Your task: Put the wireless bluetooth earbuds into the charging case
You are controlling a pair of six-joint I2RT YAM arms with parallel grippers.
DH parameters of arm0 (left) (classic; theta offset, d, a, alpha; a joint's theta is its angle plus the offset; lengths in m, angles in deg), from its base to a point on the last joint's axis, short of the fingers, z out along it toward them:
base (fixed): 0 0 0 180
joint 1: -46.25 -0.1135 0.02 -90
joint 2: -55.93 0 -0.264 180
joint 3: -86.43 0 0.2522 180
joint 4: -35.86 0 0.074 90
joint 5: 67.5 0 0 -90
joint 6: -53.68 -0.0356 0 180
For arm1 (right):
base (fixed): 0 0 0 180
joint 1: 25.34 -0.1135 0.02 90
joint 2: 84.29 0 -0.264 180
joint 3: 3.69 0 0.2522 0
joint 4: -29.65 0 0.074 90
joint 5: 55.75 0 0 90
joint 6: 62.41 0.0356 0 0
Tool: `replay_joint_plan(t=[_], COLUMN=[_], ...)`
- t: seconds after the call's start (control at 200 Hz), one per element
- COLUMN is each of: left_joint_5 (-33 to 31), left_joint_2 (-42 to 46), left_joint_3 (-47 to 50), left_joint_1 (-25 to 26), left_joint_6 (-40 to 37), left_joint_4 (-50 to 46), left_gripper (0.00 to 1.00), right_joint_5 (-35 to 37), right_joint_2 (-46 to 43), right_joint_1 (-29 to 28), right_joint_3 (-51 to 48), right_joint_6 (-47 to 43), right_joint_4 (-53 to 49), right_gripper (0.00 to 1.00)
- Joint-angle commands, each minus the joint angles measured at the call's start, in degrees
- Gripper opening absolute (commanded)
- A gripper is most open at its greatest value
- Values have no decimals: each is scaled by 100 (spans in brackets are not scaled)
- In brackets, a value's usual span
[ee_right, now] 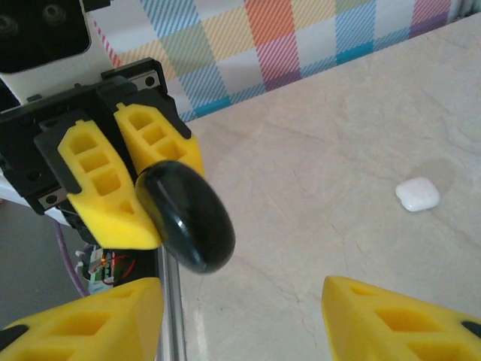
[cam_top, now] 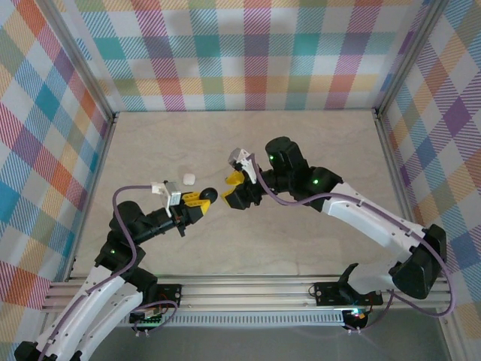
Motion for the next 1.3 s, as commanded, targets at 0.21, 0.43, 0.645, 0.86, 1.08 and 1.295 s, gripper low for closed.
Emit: replay_joint_plan(t=[0.21,0.43,0.645,0.86,1.08,1.295], left_joint_5=[557,510,703,507,154,-314], left_joint_2=[202,206,188,271,305,267], left_joint_3=[150,308,406,670,719,807], left_joint_1=[-46,-36,8,52,52,52], left_joint_6=[-10,76,223,236,52,-158], left_joint_4=[714,1070,1343,1467,1250,1041], left_gripper=[0,0,0,0,0,0], right_joint_5=[-287,-499,-40,121,191,441], right_joint_2=[189,241,573,939,911,569], right_joint_1=[-2,-3,15,186,268,578], right_joint_3=[331,351,770,1232,1181,943], right_joint_6=[155,237,423,646,757,1158], right_joint_4=[265,371,127,-218,-356,-249], right_gripper=[58,60,60,61,61,63])
